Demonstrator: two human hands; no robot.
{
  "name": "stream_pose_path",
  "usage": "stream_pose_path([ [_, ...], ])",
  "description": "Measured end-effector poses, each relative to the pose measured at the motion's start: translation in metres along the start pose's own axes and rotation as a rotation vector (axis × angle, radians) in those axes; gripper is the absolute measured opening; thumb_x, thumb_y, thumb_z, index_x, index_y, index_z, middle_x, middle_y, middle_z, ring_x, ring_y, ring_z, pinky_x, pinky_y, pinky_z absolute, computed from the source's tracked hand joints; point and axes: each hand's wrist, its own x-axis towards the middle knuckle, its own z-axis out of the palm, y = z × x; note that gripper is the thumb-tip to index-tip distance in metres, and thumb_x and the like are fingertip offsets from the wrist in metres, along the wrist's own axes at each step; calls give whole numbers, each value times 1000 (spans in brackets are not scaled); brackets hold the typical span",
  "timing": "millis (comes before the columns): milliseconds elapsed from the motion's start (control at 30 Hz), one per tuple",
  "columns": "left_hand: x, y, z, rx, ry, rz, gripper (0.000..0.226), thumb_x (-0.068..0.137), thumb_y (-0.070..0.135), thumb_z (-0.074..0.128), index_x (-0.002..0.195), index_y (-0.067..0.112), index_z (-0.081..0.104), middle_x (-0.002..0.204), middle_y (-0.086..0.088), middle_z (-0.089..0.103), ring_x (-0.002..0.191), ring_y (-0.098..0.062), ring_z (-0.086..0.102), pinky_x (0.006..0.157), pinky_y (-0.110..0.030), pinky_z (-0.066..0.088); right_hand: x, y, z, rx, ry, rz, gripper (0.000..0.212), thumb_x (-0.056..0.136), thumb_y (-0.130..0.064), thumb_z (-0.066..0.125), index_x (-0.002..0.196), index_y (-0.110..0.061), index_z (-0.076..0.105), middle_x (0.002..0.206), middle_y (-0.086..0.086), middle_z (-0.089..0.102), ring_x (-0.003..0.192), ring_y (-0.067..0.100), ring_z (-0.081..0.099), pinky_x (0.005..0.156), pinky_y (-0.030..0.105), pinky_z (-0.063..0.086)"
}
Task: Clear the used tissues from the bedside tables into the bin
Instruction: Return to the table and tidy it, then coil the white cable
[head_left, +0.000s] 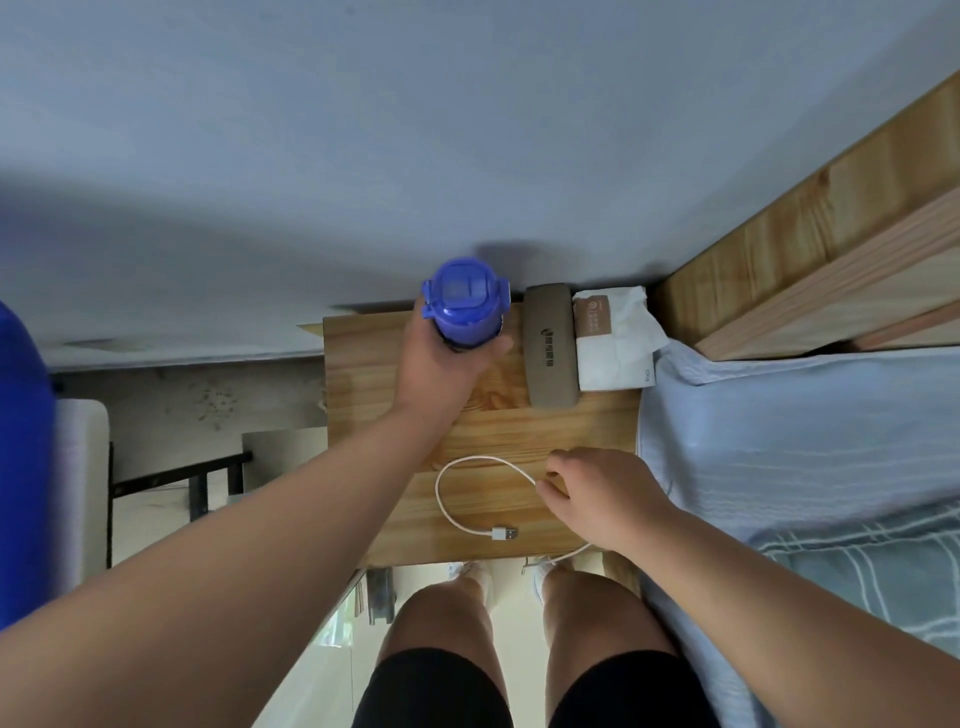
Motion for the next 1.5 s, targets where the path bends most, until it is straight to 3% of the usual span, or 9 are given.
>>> stream_pose_path([
  [467, -7, 7, 13, 143, 5, -105, 92, 66, 50, 96, 139, 20, 51, 133, 5, 56, 119, -10, 60, 99, -32, 53, -8, 0, -7, 180, 75, -50, 34, 98, -52, 55, 87, -23, 70, 80, -6, 62, 66, 17, 59, 56, 30, 44],
  [733, -131, 81, -74, 705, -824, 83, 62, 76, 93, 50, 118, 49, 64, 98, 34, 64, 92, 12, 58, 82, -21, 47, -97, -24, -90, 307, 133, -257, 28, 100, -50, 47, 78, -33, 55, 70, -18, 43, 64, 0, 42, 56, 12, 25],
  [933, -190, 181, -137, 382, -728, -93, 8, 97, 41, 71, 92, 35, 75, 62, 21, 62, 57, 6, 52, 66, -21, 47, -173, -53, -218, 491, 384, -254, 29, 101, -43, 53, 78, -58, 44, 71, -23, 51, 63, 1, 48, 57, 13, 35],
  [1133, -254, 332, -210, -342, -1010, -169, 22, 101, 36, 69, 103, 15, 76, 61, 11, 58, 51, 0, 48, 51, -13, 32, -227, -86, -338, 832, 735, -214, 18, 95, -43, 59, 87, -30, 69, 60, -9, 51, 54, 8, 44, 55, 16, 38],
  [1233, -280, 422, -216, -437, -1200, -169, 59, 96, 57, 67, 152, 44, 51, 99, 13, 68, 91, 2, 63, 66, -8, 40, -240, -103, -388, 987, 835, -220, 25, 97, -48, 62, 94, -25, 71, 62, 1, 53, 55, 19, 45, 54, 18, 39],
  [1267, -300, 444, -215, -253, -1222, -136, 77, 83, 81, 60, 152, 64, 31, 113, 24, 66, 113, 5, 58, 120, -39, 23, -241, -106, -400, 1051, 855, -202, 22, 98, -45, 62, 94, -25, 71, 61, -1, 52, 54, 15, 43, 52, 20, 39],
  [1300, -313, 460, -221, -48, -1296, -67, 83, 61, 101, 46, 138, 79, 24, 111, 41, 63, 124, 13, 51, 16, -37, -17, -241, -108, -411, 1100, 868, -169, 18, 100, -38, 61, 93, -25, 71, 60, -5, 51, 53, 12, 42, 50, 21, 38],
  [1333, -321, 486, -227, 63, -1344, -73, 90, 47, 106, 41, 132, 77, 31, 98, 49, 64, 117, 16, 52, 63, 8, 38, -242, -110, -420, 1127, 870, -139, 16, 101, -31, 61, 90, -25, 71, 59, -7, 50, 53, 11, 41, 48, 23, 37],
  [1500, -331, 540, -212, -829, -1009, 330, 41, 109, 41, 52, 138, 18, 68, 65, 11, 61, 50, -5, 42, 48, -22, 25, -252, -129, -424, 925, 605, -201, 31, 99, -46, 55, 84, -22, 67, 57, -3, 57, 53, 15, 51, 50, 28, 39],
])
